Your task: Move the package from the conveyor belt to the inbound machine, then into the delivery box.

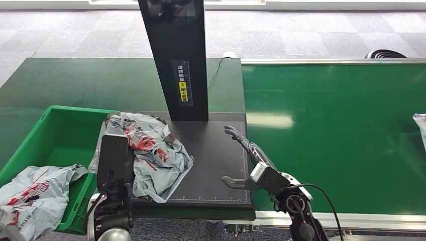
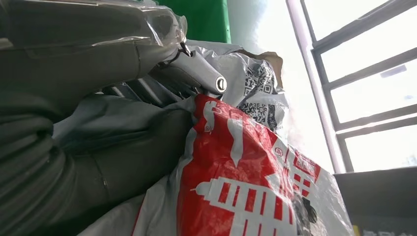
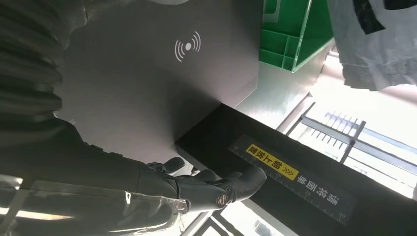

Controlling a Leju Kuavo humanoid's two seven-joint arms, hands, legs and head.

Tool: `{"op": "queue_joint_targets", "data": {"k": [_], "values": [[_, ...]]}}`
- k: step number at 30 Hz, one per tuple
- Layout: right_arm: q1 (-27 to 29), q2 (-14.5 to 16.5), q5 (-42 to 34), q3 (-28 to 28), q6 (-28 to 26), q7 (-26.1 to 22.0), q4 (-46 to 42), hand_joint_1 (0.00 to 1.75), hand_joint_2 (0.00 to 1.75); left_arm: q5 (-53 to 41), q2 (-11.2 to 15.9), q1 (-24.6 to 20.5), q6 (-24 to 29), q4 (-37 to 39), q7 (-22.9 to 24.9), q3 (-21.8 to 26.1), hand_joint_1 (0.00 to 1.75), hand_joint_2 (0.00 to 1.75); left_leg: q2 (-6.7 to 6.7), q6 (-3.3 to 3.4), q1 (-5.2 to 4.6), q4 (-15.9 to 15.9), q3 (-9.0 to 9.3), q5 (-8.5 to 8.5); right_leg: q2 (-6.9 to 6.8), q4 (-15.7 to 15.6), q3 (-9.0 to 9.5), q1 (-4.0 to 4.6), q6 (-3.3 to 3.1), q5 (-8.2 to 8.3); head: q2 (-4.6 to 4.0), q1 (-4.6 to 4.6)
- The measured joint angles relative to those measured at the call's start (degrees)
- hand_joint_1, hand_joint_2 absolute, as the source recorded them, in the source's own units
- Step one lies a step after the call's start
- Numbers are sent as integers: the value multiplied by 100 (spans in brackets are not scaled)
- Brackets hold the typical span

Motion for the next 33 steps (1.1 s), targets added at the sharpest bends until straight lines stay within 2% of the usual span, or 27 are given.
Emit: {"op": "queue_joint_targets", "data": {"k": [4,9,16,20,24,26,28,30,32,33], "values": [[-4,1,-30,0,-40,0,25,0,175,-9,90,10,329,-484,0,20,175,175,-1,0,0,0,-3,0,-1,1,0,0,0,0,0,1],[-20,-5,-110,7,-187,-2,86,0,175,107,-151,115,345,-1157,0,625,175,175,-5,0,0,0,-5,0,-4,1,-1,0,0,0,-1,0],[56,-13,-72,14,-323,46,62,0,175,494,-617,267,344,-768,-1,2100,175,175,-9,0,1,0,-2,1,-7,1,0,0,0,0,-1,-1],[105,2,-7,20,-345,83,20,0,175,536,-925,277,346,-555,-1,3024,150,175,-8,0,1,-1,-2,1,-6,1,0,0,0,0,0,-1],[105,49,14,33,-345,102,4,0,175,541,-1177,239,345,-497,-1,3895,167,175,-9,0,0,-1,-5,1,-7,1,-1,0,0,-1,-1,0],[104,69,19,42,-345,103,3,0,175,539,-1269,204,346,-496,-1,4204,169,175,-10,0,0,-1,-6,1,-7,1,-2,0,0,-1,-1,0],[103,81,18,54,-345,103,3,0,175,536,-1330,173,346,-478,-1,4423,146,175,-11,0,0,-1,-5,1,-7,1,-1,0,0,-1,-1,0],[103,83,18,63,-345,105,3,0,175,531,-1368,154,346,-427,-1,4574,77,175,-11,0,0,-1,-4,1,-7,1,-1,0,0,-1,-1,0],[103,84,18,67,-345,108,0,0,175,531,-1395,138,345,-336,-1,4676,16,175,-11,0,0,-1,-3,1,-7,1,-1,0,0,-1,-1,0],[103,85,18,68,-345,109,-2,0,175,526,-1405,129,345,-278,0,4715,5,175,-11,0,0,-1,-3,1,-7,1,-1,0,0,-1,-1,1]]}}
